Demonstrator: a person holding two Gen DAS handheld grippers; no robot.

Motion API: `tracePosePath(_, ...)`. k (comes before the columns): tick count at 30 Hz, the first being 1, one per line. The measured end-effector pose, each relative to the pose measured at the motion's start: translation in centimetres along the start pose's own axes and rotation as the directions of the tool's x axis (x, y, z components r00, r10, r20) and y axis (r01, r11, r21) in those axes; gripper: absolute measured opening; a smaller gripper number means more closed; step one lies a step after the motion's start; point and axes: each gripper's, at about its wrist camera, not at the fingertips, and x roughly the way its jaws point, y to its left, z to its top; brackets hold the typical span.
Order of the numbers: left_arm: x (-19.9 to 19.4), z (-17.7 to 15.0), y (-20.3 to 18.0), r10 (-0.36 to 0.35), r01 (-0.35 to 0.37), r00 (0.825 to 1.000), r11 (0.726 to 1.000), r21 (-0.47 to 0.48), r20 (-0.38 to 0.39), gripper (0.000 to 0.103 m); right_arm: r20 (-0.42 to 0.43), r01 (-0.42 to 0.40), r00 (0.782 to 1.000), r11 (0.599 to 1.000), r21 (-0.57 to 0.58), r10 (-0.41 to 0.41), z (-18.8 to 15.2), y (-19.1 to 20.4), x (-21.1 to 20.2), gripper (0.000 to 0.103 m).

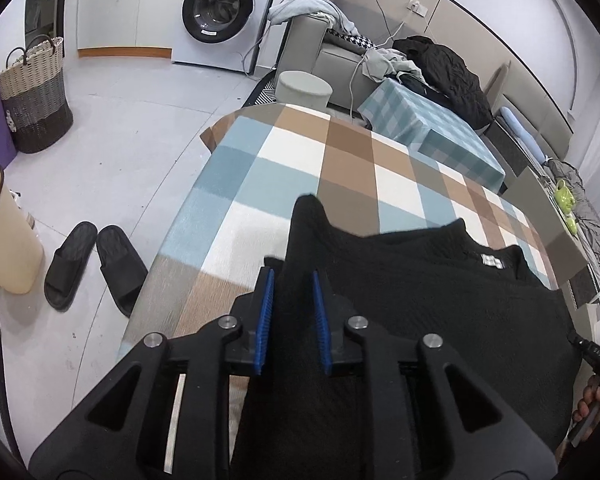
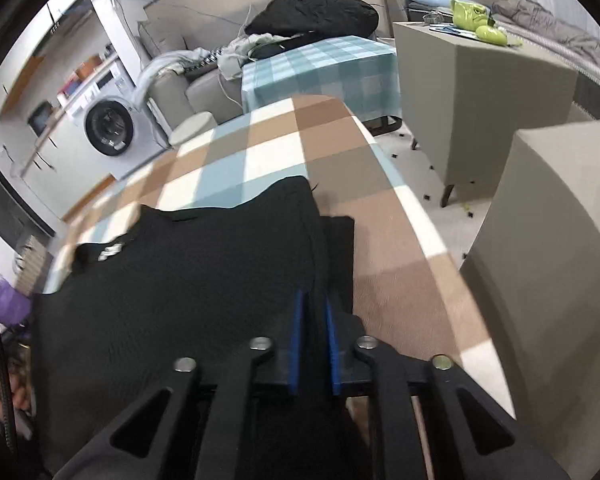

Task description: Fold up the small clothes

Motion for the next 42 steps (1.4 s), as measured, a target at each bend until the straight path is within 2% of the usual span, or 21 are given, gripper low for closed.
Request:
tracePosePath(2,-0.7,-0.7,0.2,-0.002,0.002,1.0,1.0,-0.002,-0.013,0.032,-0.013,-0.041,0.999,0.999,0.014,0.041,-0.8,-0.5,-0.9,0.048)
tracePosePath(6,-2.3,-2.7,0.7,-0.009,0.009,1.0,1.0,-0.025,-0.023,0.055,-0.051,-0.11,0.992,0.993,0.04,0.112,-3.9,-1.7,-3.0,0.048)
tracePosePath(7,-2.8,-3.4,0.8,-0.01,0.009,1.0,1.0,-0.028,-0.03,0.057,-0.06,-0.129,0.989,0.991,0.045,0.132,-4.7,-2.0,-3.5,0.048)
tracePosePath(10,-4.3,-5.7,0.7,-0.011,0.01,0.998,1.0,-0.012,-0.058,0.057,-0.079,-0.176,0.98,0.983,0.053,0.18,-7.7,-2.9,-5.1,0.048)
tracePosePath(15,-6.8,-9.4,0.1,0.029,-0.025,0.996,0.998,0.049,-0.086,0.057,-0.08,-0.22,0.971,0.974,0.052,0.224,-11.5,-3.6,-7.4,0.048)
tracePosePath(20,-8.6,-12.7,-0.7,0.055,-0.045,0.994,0.994,0.103,-0.092,0.057,-0.054,-0.207,0.977,0.978,0.016,0.207,-12.9,-3.1,-7.9,0.046)
tracePosePath(23,-9.4,-13.7,-0.9,0.061,-0.051,0.995,0.993,0.108,-0.084,0.057,-0.047,-0.205,0.978,0.978,-0.037,0.204,-13.1,-2.3,-8.1,0.015)
tracePosePath(26,-10.3,-14.4,-0.9,0.056,-0.047,0.995,0.993,0.106,-0.077,0.057,0.016,-0.242,0.97,0.967,-0.08,0.244,-13.3,-1.6,-10.6,0.008)
tracePosePath(29,-11.1,-14.9,-0.5,0.056,-0.048,0.995,0.994,0.102,-0.079,0.057,-0.002,-0.262,0.965,0.965,-0.032,0.262,-14.0,-2.5,-12.0,0.007)
tracePosePath(32,-11.5,-15.3,-0.2,0.052,-0.044,0.995,0.994,0.101,-0.086,0.057,-0.068,-0.172,0.983,0.983,-0.059,0.168,-15.1,-2.6,-10.9,0.009)
tracePosePath(33,-11.6,-15.5,-0.2,0.05,-0.041,0.995,0.994,0.104,-0.088,0.057,-0.071,-0.163,0.985,0.986,-0.044,0.16,-15.2,-2.8,-10.7,0.014)
tracePosePath(38,-12.0,-15.9,-0.1,0.051,-0.041,0.995,0.993,0.111,-0.089,0.057,-0.023,-0.195,0.981,0.981,-0.002,0.195,-14.6,-3.1,-11.1,0.034)
tracePosePath(42,-11.8,-15.9,-0.1,0.054,-0.045,0.996,0.992,0.114,-0.076,0.057,-0.006,-0.182,0.983,0.983,-0.005,0.182,-13.8,-2.4,-10.3,0.035)
